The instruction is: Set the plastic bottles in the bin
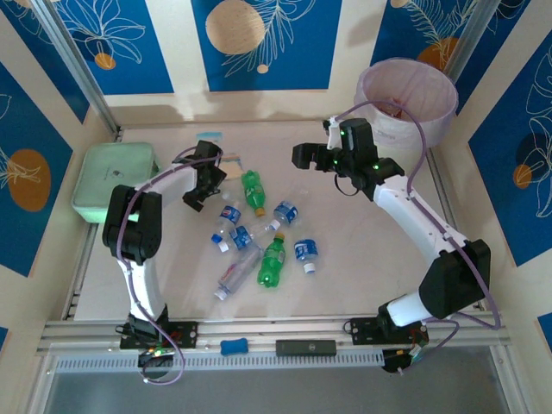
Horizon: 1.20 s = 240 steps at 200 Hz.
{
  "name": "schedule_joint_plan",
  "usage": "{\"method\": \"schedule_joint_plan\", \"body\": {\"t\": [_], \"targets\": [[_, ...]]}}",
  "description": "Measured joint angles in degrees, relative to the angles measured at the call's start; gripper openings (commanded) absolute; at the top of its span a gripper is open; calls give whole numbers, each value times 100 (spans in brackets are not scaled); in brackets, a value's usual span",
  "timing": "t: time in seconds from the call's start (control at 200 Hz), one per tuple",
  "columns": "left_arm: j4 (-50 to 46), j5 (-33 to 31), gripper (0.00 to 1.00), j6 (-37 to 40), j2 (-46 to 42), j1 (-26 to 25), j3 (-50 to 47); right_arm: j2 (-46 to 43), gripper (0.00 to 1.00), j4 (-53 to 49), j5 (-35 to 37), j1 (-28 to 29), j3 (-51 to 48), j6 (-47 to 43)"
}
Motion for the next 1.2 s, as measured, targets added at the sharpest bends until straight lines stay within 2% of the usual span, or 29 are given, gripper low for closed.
{"method": "schedule_joint_plan", "body": {"t": [0.155, 0.425, 0.58, 0.735, 1.005, 1.2], "targets": [[0, -4, 88, -2, 20, 83, 0, -11, 99, 0, 7, 0, -2, -9], [-2, -50, 67, -4, 20, 107, -15, -11, 99, 0, 4, 2, -4, -9], [7, -61, 62, -4, 20, 107, -39, -11, 99, 0, 4, 2, -4, -9], [28, -61, 47, 33, 7, 107, -42, -11, 99, 0, 4, 2, -4, -7], [168, -236, 45, 323, -286, 109, -420, -9, 99, 4, -7, 2, -4, 15], [568, -382, 44, 964, -1123, 120, -1172, -7, 99, 48, -92, 17, -2, 63]]}}
